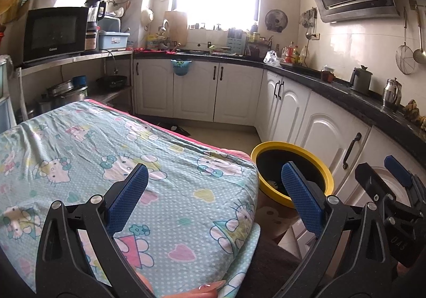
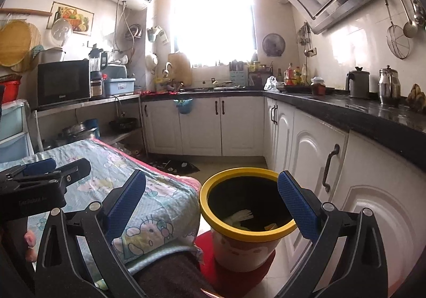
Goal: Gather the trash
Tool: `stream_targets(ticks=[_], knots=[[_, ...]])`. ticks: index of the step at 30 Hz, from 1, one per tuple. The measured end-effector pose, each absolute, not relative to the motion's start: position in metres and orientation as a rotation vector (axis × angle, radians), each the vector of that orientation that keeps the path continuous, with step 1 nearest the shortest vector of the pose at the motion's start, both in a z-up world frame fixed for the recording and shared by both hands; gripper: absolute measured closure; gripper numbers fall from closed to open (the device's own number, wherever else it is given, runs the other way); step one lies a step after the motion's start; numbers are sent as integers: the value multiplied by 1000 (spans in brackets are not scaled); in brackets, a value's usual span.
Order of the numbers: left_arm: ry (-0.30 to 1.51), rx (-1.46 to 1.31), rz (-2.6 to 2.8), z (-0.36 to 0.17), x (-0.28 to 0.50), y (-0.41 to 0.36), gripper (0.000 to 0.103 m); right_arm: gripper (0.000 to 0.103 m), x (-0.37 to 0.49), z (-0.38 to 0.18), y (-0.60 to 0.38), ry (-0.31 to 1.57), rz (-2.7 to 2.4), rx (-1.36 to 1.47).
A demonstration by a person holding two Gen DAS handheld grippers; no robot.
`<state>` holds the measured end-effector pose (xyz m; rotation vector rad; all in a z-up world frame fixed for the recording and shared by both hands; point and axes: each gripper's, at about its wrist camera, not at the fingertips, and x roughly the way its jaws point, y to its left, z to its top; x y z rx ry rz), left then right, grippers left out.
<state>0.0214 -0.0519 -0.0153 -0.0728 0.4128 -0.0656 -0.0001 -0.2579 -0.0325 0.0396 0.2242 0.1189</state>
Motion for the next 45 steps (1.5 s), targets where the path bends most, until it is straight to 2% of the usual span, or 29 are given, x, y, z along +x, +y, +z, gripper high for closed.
stream_targets(ticks=[45], knots=[[409,-78,-69,-12,19,-51,11,6,-5,-35,-253,232,112,52]])
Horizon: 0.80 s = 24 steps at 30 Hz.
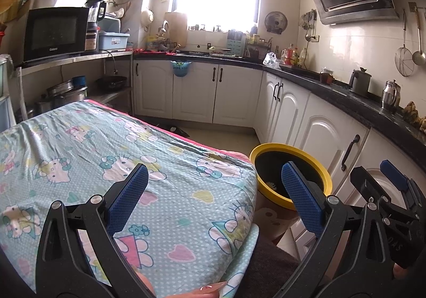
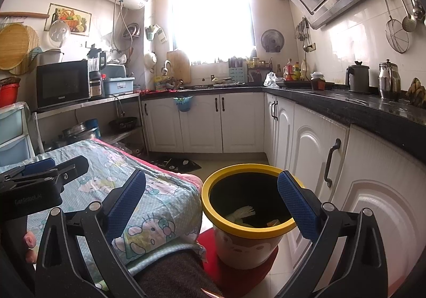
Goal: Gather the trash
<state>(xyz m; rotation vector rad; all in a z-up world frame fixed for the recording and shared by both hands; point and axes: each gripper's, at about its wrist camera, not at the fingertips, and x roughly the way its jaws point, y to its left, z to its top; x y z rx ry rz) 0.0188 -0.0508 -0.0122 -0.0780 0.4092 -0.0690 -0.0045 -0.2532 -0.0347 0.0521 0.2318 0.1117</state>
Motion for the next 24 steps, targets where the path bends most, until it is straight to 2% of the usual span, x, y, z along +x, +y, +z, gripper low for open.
stream_targets(ticks=[24], knots=[[408,-78,-69,-12,19,-52,11,6,-5,-38,-251,237,110,56]])
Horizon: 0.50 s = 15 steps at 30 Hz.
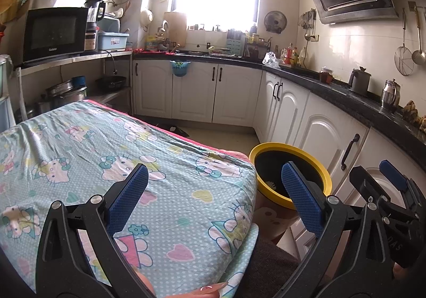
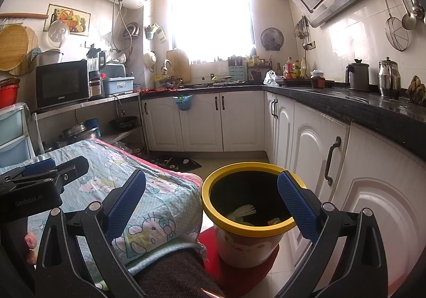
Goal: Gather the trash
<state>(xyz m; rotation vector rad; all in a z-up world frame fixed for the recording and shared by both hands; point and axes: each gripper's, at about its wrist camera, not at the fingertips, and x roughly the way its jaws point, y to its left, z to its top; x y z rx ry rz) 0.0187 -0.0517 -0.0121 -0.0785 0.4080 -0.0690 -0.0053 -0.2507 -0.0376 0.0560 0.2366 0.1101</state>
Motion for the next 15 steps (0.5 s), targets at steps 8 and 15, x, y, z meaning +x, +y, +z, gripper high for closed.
stream_targets(ticks=[8,15], knots=[[413,-84,-66,-13,19,-50,11,6,-5,-39,-249,241,113,55],[454,-92,-73,-20,25,-46,11,6,-3,-41,-244,257,117,54]])
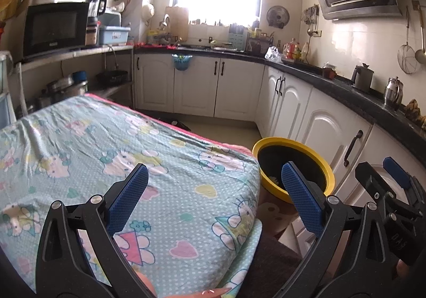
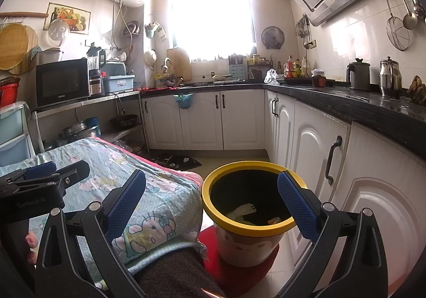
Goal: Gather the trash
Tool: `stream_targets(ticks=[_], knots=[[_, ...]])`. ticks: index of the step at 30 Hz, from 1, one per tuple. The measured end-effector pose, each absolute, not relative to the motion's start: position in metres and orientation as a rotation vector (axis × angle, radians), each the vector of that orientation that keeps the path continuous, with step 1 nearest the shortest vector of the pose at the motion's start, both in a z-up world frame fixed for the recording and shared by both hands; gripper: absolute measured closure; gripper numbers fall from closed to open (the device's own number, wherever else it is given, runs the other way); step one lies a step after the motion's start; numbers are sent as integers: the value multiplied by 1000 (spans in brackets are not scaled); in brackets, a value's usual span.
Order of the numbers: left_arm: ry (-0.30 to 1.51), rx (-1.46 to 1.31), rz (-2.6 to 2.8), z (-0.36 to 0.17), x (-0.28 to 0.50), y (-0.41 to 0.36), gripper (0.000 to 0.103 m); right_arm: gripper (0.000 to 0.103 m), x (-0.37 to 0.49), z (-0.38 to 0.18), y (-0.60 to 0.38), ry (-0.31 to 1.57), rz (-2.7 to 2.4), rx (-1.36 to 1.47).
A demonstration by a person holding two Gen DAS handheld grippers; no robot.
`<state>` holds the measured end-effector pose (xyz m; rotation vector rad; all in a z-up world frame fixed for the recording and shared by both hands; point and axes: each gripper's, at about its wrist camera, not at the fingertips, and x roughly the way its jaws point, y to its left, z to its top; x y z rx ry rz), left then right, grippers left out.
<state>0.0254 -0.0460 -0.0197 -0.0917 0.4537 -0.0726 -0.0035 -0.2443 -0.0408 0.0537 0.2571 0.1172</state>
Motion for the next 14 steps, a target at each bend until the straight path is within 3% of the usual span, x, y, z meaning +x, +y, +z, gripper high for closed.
stream_targets(ticks=[7,11,14], knots=[[518,-177,43,-16,12,21,11,6,17,-25,-190,290,272,-29],[537,-255,378,-18,-27,120,11,6,38,-24,-70,426,598,-162],[606,-302,728,-31,-70,203,11,6,36,-45,49,633,902,-235]])
